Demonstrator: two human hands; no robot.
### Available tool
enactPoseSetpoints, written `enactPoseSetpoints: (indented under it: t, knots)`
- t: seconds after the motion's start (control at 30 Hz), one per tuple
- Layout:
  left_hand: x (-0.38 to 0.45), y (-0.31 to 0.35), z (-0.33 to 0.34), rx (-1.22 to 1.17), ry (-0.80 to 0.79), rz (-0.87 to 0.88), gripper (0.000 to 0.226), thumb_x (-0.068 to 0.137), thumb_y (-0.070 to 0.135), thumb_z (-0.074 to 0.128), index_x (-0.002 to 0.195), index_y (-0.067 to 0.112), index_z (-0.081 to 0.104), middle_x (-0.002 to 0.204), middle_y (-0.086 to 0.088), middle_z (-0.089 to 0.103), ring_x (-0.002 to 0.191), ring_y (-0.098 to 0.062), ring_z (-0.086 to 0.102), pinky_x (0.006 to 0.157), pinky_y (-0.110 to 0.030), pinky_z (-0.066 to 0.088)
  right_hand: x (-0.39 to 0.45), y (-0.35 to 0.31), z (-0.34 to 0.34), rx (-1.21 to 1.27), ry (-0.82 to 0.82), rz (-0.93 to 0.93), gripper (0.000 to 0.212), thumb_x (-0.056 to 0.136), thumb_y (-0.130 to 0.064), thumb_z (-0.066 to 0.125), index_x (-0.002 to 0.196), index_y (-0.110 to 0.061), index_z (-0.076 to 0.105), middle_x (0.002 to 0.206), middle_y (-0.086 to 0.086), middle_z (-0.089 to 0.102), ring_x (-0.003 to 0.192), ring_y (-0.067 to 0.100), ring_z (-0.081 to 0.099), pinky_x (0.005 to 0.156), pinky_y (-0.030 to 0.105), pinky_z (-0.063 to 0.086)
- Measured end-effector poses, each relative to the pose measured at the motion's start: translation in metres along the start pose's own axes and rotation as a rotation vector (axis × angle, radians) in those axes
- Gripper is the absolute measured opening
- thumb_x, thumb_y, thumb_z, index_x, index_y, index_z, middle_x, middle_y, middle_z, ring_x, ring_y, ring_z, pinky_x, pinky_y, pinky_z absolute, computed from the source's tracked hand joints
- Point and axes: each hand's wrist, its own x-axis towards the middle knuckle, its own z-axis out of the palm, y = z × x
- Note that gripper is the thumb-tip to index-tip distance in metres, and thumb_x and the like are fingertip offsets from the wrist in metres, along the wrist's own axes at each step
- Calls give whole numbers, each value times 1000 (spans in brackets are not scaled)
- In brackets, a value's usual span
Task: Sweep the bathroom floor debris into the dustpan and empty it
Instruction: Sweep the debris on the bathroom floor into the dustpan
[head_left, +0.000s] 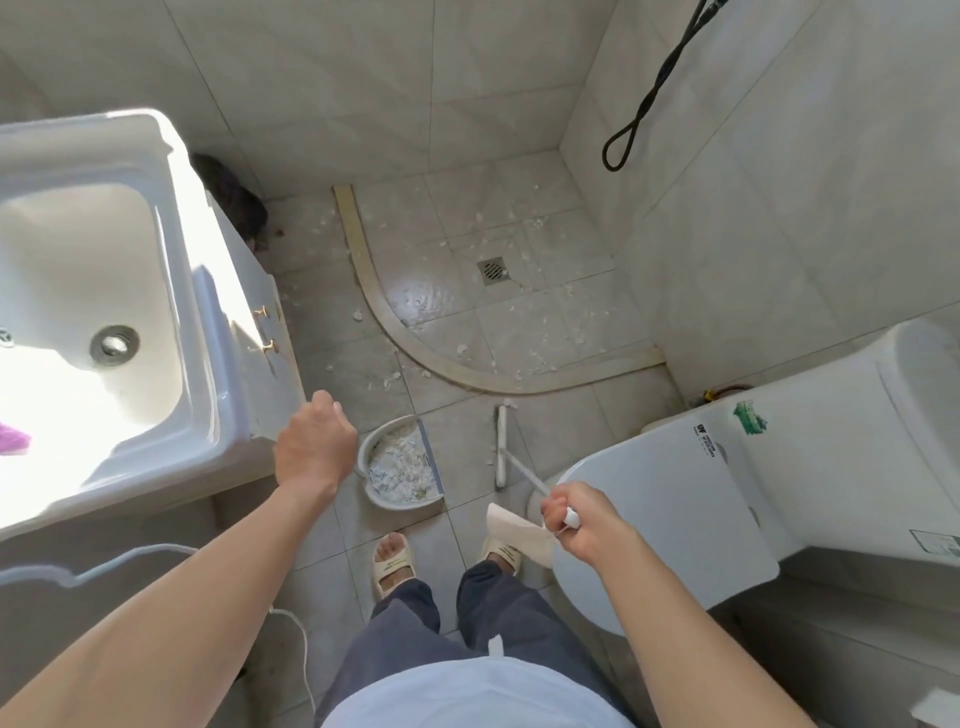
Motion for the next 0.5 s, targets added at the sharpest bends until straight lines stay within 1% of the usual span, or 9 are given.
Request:
enactPoseSetpoints:
  t: [0.1,0.17,0.23,0.27,0.33,0.4,0.43,0.47,0.5]
  knots:
    - [2,-4,2,4,13,-1,28,102,24,33,90,6,51,82,-19,60,66,-32,49,60,-40,40,-16,-24,-32,-44,-19,-43,16,91,8,34,85,-2,45,68,11,44,32,5,33,28,14,25]
    - [3,-7,3,4,24,-4,28,102,24,32,89,7,50,81,-19,59,66,-33,50,60,-40,42,-18,-31,-44,-146,17,-89,14,90,8,37,85,-2,47,68,12,47,34,6,34,29,14,25]
    - [3,-7,4,9,31,-3,29,103,23,33,90,5,52,81,-20,59,66,-33,49,60,-40,41,-10,-32,-43,-267,63,-136,13,90,6,40,90,1,51,66,12,47,36,8,35,32,15,26]
    - [3,-5,6,15,32,-5,29,103,23,34,90,5,52,82,-20,59,67,-33,48,61,-40,40,-4,-30,-40,-334,84,-156,16,90,6,40,93,0,55,66,12,47,38,10,35,34,15,26]
    - [2,-2,6,22,32,-10,29,103,23,34,91,4,52,82,-19,58,67,-33,47,61,-40,40,9,-20,-33,-467,138,-183,31,89,7,38,104,-6,62,65,11,45,42,13,35,37,15,27]
    - [2,1,8,25,31,-9,28,103,24,34,91,5,52,80,-17,55,68,-33,48,61,-39,39,21,-4,-30,-590,172,-168,43,89,8,35,122,-7,59,70,12,48,46,15,37,38,16,30]
    - [2,2,8,28,29,-7,28,103,24,33,91,6,51,79,-15,54,68,-33,49,61,-39,40,27,4,-29,-639,180,-148,47,88,8,36,126,-10,58,76,13,51,48,17,39,38,17,32]
    - [2,3,7,32,28,-8,29,103,24,33,90,6,51,78,-14,52,68,-33,50,61,-39,40,29,10,-29,-673,179,-126,51,87,8,37,129,-13,56,80,15,52,49,18,41,38,17,34]
    - [3,4,7,33,27,-10,29,103,24,33,90,6,51,78,-13,51,68,-33,49,61,-39,39,31,13,-30,-688,164,-104,50,86,9,38,127,-13,55,79,15,53,49,18,42,37,17,34]
